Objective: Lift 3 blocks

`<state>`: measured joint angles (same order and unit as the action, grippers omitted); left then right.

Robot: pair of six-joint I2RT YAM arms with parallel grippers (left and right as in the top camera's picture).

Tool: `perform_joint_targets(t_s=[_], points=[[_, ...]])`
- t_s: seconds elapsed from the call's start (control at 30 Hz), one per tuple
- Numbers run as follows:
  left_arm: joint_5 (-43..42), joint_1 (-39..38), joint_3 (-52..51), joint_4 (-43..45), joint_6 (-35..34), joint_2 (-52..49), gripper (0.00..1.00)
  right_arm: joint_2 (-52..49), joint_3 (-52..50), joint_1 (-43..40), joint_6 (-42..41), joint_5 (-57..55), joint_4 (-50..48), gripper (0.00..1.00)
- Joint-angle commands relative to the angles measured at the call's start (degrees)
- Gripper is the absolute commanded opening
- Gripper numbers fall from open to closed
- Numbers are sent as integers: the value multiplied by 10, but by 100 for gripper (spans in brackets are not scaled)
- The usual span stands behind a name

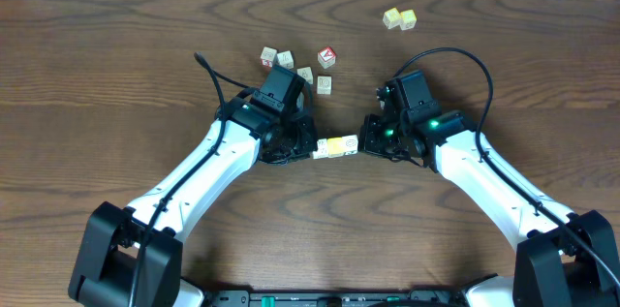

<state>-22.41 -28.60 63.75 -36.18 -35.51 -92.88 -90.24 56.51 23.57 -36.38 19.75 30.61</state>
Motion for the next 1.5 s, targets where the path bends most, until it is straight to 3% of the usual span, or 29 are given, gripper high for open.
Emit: perform_joint_targets(t_s=[0.0,1.47], points=[[-83,-14,10,17,-4,11,7,19,8,18,0,134,-11,1],[-101,-14,29,29,-8,17,7,49,8,20,-4,103,31,1]])
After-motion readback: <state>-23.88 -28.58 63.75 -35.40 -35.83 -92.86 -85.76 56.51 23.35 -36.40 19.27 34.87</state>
